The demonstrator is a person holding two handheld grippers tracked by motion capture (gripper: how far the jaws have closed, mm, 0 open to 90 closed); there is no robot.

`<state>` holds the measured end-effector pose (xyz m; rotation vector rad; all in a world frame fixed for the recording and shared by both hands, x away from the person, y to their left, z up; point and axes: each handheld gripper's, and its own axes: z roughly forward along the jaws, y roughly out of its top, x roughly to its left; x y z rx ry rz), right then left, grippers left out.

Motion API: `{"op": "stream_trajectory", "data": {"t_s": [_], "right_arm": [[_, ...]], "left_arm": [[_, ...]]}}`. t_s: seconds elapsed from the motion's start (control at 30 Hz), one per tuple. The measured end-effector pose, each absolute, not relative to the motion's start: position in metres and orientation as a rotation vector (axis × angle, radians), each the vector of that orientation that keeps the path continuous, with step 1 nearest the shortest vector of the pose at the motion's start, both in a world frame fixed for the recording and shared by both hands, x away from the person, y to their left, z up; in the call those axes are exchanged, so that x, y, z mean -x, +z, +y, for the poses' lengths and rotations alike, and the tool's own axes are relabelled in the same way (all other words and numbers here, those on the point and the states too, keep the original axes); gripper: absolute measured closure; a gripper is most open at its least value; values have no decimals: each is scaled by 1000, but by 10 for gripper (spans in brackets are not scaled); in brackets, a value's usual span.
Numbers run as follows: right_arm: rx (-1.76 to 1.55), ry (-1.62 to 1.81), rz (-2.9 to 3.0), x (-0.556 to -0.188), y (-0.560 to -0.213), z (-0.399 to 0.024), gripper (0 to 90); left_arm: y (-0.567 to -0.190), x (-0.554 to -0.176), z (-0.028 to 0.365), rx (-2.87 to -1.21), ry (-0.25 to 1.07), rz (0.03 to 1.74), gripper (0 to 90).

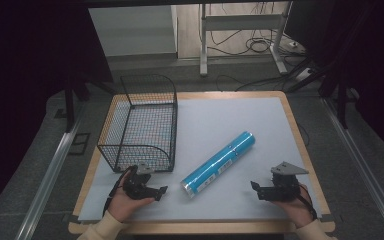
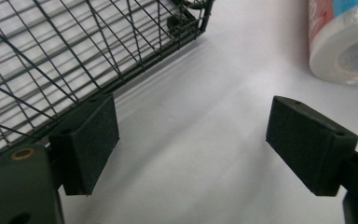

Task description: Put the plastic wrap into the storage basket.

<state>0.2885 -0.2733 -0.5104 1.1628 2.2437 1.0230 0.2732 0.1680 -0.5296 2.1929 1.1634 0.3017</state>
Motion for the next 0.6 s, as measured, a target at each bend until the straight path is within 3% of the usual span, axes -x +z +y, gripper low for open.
{"op": "stream_trajectory", "data": {"t_s": [0.6], "right_arm": [[-1111,1030,2248,-278,-506,-275,118]], "left_arm": [[-515,-270,160,-2208,323,1116,185]]}}
